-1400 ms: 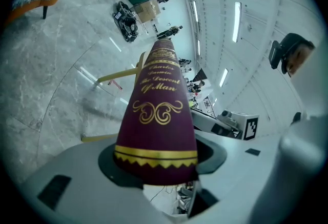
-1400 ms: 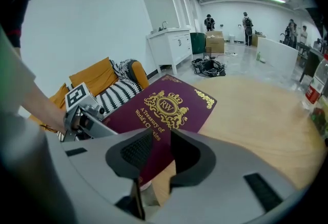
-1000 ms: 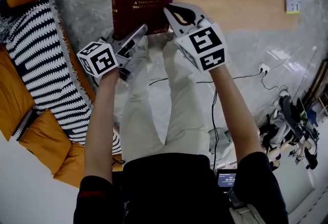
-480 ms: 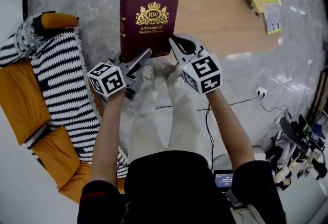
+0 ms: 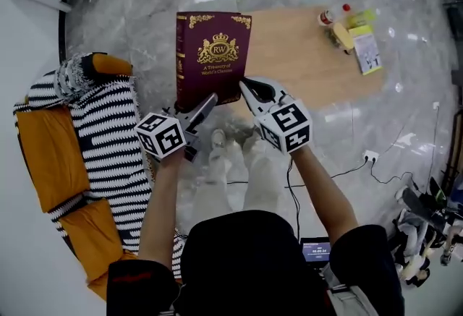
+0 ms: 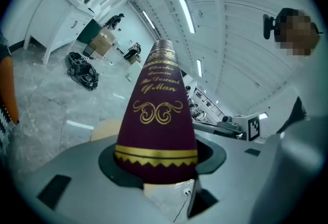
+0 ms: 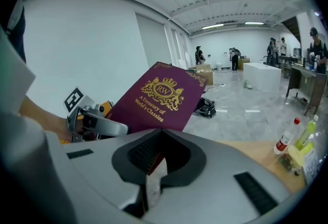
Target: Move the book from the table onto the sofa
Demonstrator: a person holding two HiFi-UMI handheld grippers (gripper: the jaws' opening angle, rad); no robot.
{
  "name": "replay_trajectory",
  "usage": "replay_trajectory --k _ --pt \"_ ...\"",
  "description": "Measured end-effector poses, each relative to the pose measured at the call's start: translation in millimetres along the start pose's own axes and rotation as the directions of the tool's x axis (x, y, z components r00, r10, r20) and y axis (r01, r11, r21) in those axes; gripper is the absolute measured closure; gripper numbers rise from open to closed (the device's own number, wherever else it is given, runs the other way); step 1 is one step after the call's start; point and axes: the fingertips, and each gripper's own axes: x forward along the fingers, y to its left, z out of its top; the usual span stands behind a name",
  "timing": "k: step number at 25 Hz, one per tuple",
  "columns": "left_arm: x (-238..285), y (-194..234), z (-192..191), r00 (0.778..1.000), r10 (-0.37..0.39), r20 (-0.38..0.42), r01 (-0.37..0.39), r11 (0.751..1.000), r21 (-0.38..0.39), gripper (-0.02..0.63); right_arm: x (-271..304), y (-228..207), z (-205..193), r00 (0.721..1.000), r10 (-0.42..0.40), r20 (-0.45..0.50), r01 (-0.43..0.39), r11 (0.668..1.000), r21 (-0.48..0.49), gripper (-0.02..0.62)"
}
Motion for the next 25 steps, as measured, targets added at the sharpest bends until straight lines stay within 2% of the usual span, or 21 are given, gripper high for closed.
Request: replay_trajectory --k 6,12,18,25 --pt "-17.7 -29.9 33.8 0.999 0.015 0.039 -0.019 0.996 0.089 0.362 -20.7 15.7 36.2 0.998 0.013 0.057 -0.012 1.0 -0.016 0.578" --pt "-35.4 -66.1 63.7 0.997 -0.018 0.077 0.008 0.992 0.128 0.362 -50.1 32.8 75.1 0.993 -0.006 0.118 0.01 0.999 -0.039 0.578" --pt "-60.6 -107.8 84.6 0.993 -0.043 0.106 0.019 0.975 0.223 0.362 -78.6 47.2 105.5 0.982 -0.023 0.189 0.041 0.995 -0.092 0.578" --pt "-71.9 -147.8 112.4 0.982 -0.075 0.176 0.029 0.969 0.247 0.362 -106.7 50.0 132.6 0.972 -0.022 0.232 0.057 0.988 -0.145 0.578"
